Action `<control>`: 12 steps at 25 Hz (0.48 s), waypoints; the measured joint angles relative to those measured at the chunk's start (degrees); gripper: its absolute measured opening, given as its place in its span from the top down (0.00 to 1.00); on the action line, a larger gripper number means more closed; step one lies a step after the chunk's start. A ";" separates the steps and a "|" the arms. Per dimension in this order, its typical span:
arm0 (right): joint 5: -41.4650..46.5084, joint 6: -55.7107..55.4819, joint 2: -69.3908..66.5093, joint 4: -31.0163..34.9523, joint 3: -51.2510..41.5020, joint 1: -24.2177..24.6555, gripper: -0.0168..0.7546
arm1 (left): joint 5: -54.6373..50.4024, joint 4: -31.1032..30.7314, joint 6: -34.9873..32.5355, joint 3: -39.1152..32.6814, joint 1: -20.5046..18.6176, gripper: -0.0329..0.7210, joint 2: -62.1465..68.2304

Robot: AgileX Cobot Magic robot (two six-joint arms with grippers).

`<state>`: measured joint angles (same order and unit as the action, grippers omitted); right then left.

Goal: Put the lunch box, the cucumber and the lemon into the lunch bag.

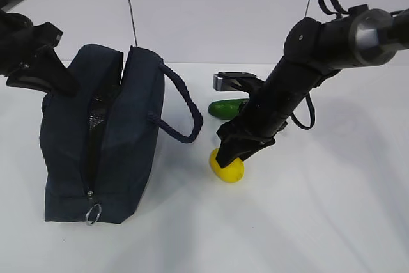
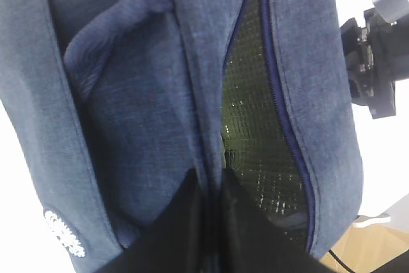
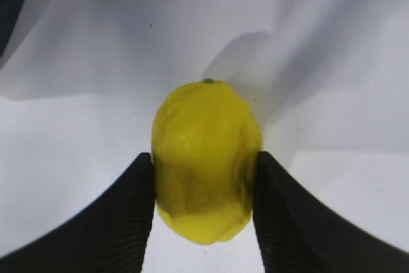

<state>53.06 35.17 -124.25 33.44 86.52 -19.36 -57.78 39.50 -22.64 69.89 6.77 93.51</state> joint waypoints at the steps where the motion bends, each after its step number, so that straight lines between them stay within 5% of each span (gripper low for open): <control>1: 0.15 0.00 0.00 0.09 0.10 0.00 0.48 | 0.00 0.00 0.00 0.00 0.00 0.95 0.00; 12: 5.94 0.00 -0.14 -0.75 2.47 0.00 0.51 | 0.00 0.00 0.00 0.00 0.00 0.95 0.00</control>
<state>59.01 35.17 -124.39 32.69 89.00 -19.36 -57.78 39.50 -22.64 69.89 6.77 93.51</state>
